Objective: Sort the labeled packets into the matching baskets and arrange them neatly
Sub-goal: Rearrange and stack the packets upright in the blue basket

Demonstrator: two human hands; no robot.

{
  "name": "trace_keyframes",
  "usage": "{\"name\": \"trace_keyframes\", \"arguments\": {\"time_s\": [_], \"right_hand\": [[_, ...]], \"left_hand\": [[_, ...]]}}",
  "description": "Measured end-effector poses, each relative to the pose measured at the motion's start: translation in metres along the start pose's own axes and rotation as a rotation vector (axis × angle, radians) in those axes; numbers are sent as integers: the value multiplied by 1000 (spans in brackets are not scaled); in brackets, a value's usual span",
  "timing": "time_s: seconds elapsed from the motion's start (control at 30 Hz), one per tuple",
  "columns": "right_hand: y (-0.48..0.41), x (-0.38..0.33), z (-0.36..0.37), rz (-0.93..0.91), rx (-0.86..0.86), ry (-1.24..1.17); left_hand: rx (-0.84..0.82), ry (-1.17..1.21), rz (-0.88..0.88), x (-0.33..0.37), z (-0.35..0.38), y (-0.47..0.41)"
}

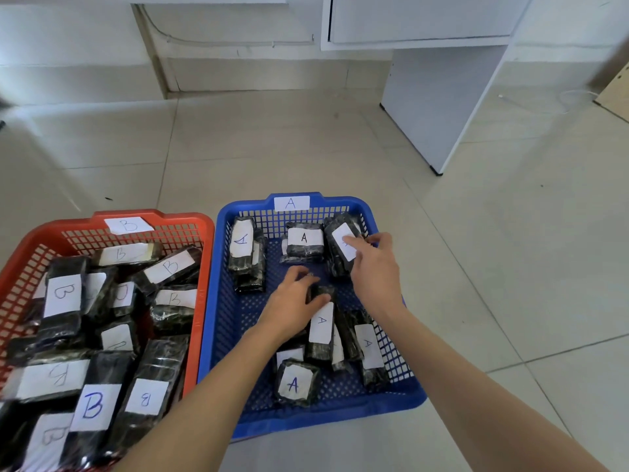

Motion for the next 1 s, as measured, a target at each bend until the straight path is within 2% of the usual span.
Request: {"name": "trace_keyframes", "arguments": {"time_s": [0.17, 0.33, 0.53, 0.63, 0.8, 1.0], "right_hand": [[3, -1, 5, 24, -91, 49], [-3, -6, 8, 10, -65, 114], [0, -23, 10, -54, 62, -247], [2, -31, 21, -98, -92, -249], [11, -21, 43, -51, -353, -151], [19, -12, 43, -23, -529, 241]], "left_hand": [[-46, 120, -56, -9, -3, -1], [-72, 132, -43, -17, -6, 8], [-32, 210, -52, -36, -26, 19], [-72, 251, -61, -40, -28, 23], [-219, 245, -50, -38, -26, 29], [-235, 219, -52, -42, -30, 32]]}}
Point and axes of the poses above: each hand's wrist, its own y-axis away from the middle knuckle, its own z-axis out of the palm, x = y × z, the point moved 4 cm from there along -y, towards the middle knuckle, and after that the axes turned 13 degrees about -y, right-handed, at the moved point
